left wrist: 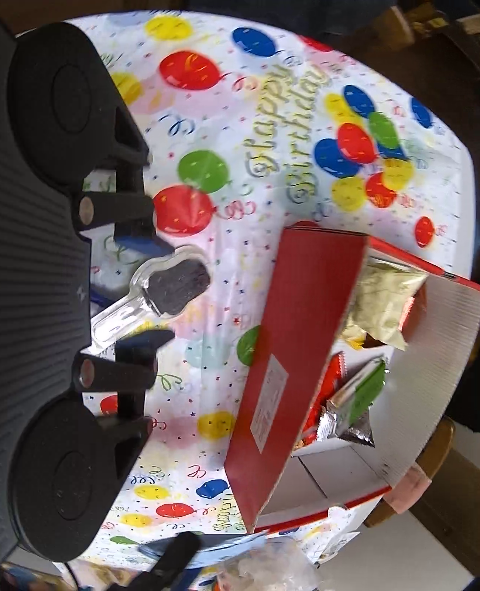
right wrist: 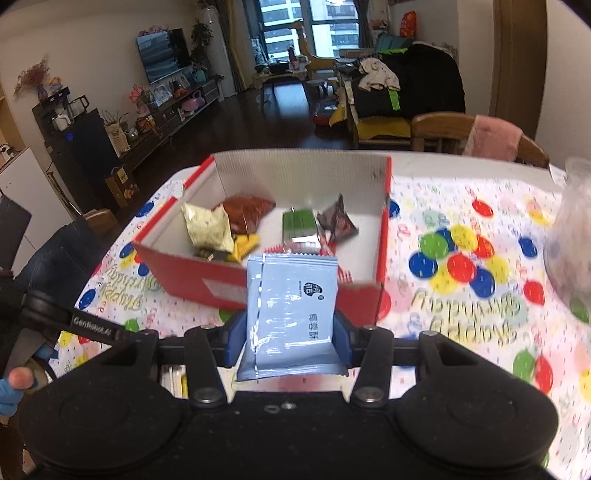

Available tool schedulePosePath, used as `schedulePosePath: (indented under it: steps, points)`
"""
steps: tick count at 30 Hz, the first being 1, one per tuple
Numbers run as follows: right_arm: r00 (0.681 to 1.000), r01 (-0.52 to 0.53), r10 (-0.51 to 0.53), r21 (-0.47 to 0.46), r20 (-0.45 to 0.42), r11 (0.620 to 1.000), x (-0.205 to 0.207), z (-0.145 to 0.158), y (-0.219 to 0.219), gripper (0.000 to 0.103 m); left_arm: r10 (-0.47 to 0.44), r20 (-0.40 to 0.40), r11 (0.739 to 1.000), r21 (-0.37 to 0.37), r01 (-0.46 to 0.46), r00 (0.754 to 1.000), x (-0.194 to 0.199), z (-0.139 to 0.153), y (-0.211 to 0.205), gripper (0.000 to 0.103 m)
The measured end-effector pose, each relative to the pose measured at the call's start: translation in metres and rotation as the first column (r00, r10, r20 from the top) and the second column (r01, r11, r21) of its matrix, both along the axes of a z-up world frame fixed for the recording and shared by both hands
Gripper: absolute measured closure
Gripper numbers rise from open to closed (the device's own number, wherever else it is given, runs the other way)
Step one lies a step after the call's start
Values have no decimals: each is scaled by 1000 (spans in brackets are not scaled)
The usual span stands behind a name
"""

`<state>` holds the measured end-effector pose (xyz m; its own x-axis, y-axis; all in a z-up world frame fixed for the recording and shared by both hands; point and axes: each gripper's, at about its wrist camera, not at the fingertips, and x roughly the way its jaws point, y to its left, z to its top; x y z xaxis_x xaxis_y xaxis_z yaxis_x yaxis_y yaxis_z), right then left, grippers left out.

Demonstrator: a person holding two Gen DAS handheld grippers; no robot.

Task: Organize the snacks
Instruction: 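Carry the lollipop and light-blue packet over the red box and lower them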

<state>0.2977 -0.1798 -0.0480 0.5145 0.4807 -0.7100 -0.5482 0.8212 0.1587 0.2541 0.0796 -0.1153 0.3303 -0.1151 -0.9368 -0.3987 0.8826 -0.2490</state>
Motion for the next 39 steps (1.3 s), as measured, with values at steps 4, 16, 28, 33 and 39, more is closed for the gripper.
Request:
schedulePosePath:
  steps: [4,16,28,33,39]
  points:
    - [999,23,-23,-6,-26,1000,-5,-9,-8,57,10,-24,1000,16,-10,1000,5,-10,-10,40]
    - [998,47,-48,-27,-45,999,-16,-21,-20,57,172,-123,985,11,-172,977,18,-42,-17,40]
    - [998,46,-47,-25,-50,999,-21,-26,-26,57,148,-136,987,90,-136,980,29,-47,-30,52]
    - [997,50,-51,-22,-52,998,-22,-27,-28,57,149,-118,988,63,-143,982,22,-45,-20,52]
    - [998,48,-49,-21,-46,999,-23,-24,-26,57,173,-86,984,-38,-177,981,0,-46,3,52]
